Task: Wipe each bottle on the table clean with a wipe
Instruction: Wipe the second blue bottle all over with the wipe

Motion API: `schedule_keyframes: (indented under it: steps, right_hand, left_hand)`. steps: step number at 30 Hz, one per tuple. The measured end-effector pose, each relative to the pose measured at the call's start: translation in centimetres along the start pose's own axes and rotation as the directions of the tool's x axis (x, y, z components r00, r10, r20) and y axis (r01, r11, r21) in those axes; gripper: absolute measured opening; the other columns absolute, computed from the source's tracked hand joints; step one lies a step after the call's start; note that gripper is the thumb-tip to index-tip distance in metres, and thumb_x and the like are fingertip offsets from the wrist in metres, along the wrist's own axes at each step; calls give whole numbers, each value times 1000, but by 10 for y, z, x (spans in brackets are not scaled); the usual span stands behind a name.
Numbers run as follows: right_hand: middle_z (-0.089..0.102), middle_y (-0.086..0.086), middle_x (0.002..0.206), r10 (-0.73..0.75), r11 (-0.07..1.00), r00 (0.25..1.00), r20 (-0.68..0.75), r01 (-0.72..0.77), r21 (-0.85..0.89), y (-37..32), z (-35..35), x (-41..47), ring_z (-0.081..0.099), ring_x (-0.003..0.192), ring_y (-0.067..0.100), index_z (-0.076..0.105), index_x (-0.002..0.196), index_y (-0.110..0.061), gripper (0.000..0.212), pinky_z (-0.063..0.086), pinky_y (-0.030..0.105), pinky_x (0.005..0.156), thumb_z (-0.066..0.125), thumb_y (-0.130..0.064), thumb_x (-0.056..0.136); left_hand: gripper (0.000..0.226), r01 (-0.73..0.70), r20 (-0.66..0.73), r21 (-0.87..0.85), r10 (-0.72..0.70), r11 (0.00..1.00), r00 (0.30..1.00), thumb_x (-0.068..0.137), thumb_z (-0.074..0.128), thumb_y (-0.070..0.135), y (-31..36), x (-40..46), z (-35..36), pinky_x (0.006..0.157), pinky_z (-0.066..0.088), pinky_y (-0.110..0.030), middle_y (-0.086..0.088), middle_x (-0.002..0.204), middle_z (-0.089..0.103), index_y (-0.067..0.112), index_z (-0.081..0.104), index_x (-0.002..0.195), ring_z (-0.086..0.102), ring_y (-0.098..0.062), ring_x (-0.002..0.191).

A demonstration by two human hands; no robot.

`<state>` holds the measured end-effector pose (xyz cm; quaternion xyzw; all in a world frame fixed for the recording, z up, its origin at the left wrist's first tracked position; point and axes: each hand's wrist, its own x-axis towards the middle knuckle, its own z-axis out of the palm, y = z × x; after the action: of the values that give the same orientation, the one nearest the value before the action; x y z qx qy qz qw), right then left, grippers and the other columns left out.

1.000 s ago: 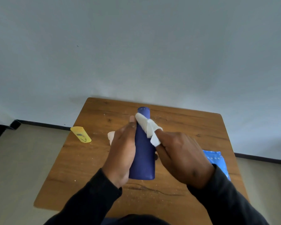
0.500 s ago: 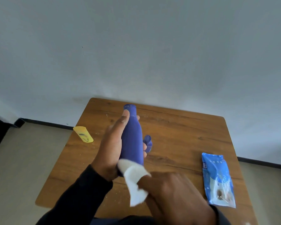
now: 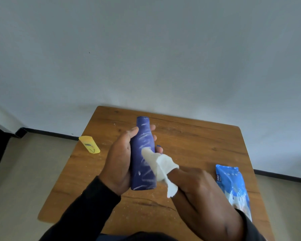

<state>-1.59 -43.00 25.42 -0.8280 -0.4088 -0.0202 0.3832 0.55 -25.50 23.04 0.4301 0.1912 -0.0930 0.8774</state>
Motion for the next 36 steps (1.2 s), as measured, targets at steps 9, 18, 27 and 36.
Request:
schedule_keyframes:
  steps: [9, 18, 27, 36]
  right_hand:
    - [31, -20, 57, 120, 953, 982, -149, -156, -261, 22, -19, 11, 28, 46, 5, 21, 84, -45, 39, 22, 18, 43, 49, -18, 89]
    - [39, -14, 62, 173, 918, 984, -52, -180, -353, 22, -23, 15, 32, 48, 13, 42, 87, -32, 6, 18, 25, 41, 37, -29, 86]
    - [59, -8, 65, 175, 918, 984, -20, -170, -358, 21, -19, 15, 53, 50, 21, 46, 89, -33, 9, 31, 27, 42, 39, -29, 85]
    - [44, -12, 60, 196, 893, 981, 9, -175, -415, 21, -21, 19, 37, 44, 14, 26, 84, -39, 14, 13, 15, 43, 36, -30, 86]
  left_hand:
    - [50, 146, 243, -9, -139, 989, 960, 101, 40, 40, -2, -13, -2, 53, 53, -35, -19, 81, 62, 2, 71, 107, 60, -29, 60]
    - [58, 182, 351, 26, -179, 983, 919, 97, 41, 47, -4, -18, 4, 53, 54, -34, -20, 80, 62, -3, 63, 116, 62, -26, 59]
    - [92, 74, 392, 121, -116, 990, 912, 93, 23, 77, -7, -14, -1, 61, 54, -35, -22, 86, 62, 1, 60, 129, 61, -29, 65]
    - [93, 37, 344, 192, -103, 981, 933, 86, 23, 81, -9, -14, 2, 59, 53, -34, -22, 87, 60, 7, 63, 126, 59, -28, 65]
